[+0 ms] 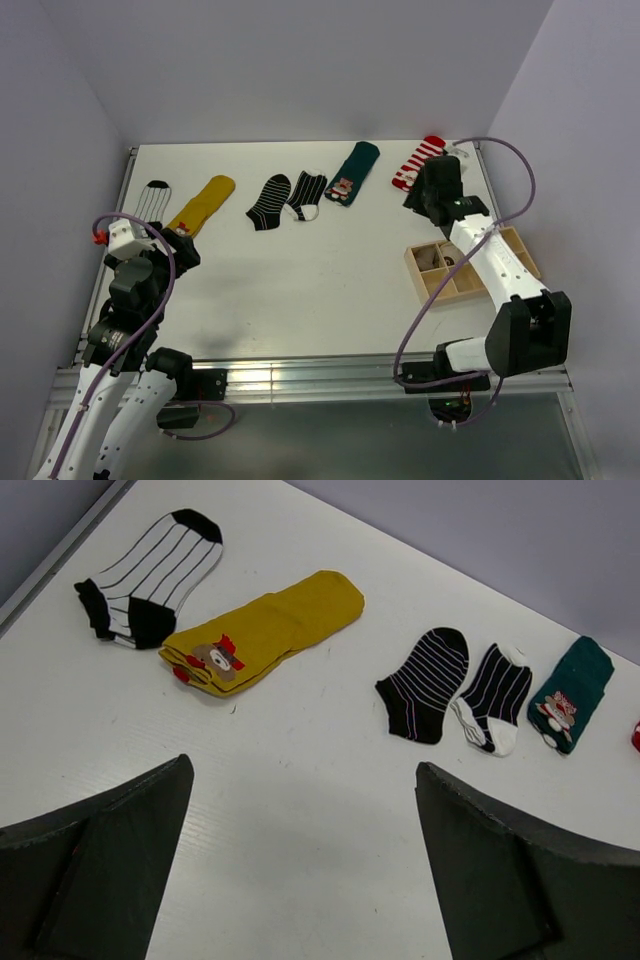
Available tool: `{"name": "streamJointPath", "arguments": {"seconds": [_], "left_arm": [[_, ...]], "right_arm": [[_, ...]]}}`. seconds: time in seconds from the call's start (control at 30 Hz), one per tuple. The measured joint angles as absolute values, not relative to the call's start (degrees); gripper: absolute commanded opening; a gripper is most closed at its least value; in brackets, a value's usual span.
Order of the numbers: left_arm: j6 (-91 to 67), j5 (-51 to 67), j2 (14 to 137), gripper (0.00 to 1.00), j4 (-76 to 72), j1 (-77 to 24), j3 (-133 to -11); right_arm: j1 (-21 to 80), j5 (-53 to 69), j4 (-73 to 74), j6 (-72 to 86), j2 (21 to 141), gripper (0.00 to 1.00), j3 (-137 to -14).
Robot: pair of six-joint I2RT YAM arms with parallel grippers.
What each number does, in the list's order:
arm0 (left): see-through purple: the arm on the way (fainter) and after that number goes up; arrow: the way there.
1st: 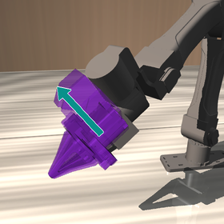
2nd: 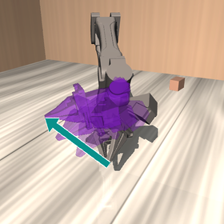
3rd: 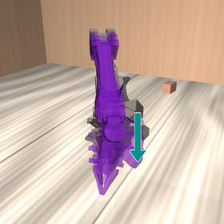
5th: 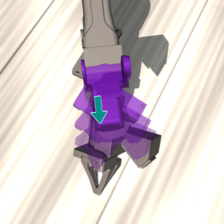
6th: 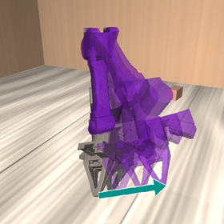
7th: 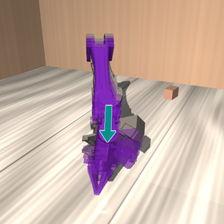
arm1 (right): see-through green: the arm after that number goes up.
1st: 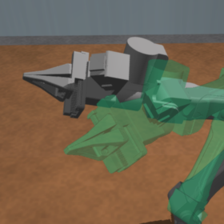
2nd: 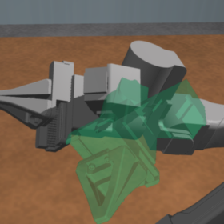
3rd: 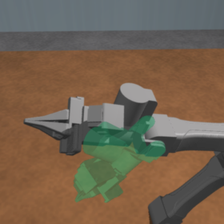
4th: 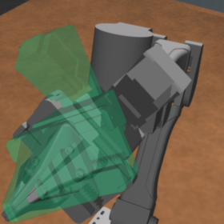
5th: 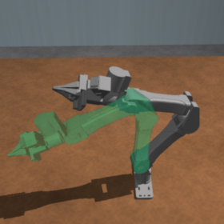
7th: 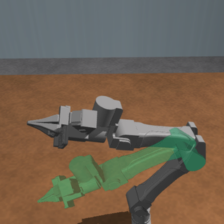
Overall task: Roll the socks
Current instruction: Place the sock in the storage box, then move the sock to the center of the board.
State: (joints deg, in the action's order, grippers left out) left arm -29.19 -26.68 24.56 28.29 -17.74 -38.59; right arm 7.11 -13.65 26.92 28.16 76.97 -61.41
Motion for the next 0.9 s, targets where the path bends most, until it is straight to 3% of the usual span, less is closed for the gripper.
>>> {"name": "streamJointPath", "arguments": {"seconds": [0.23,0.53,0.7,0.9], "left_arm": [[-29.4,-27.2,25.5,1.0,28.3,-17.7,-38.6],[-29.5,-27.6,28.5,0.99,28.3,-17.7,-38.6],[-29.5,-27.9,29.3,0.99,28.3,-17.7,-38.6],[-29.4,-27.9,30.2,0.99,28.3,-17.4,-38.6]], "right_arm": [[18.3,-4.7,21.3,20.2,85.5,0.49,-72.2],[32.8,0.9,23.6,9.0,116.3,0.46,-99.5],[36.0,3.3,27.4,5.7,128.9,0.45,-110.8],[36.1,4.5,31.2,5.0,136.2,0.45,-114.4]]}}
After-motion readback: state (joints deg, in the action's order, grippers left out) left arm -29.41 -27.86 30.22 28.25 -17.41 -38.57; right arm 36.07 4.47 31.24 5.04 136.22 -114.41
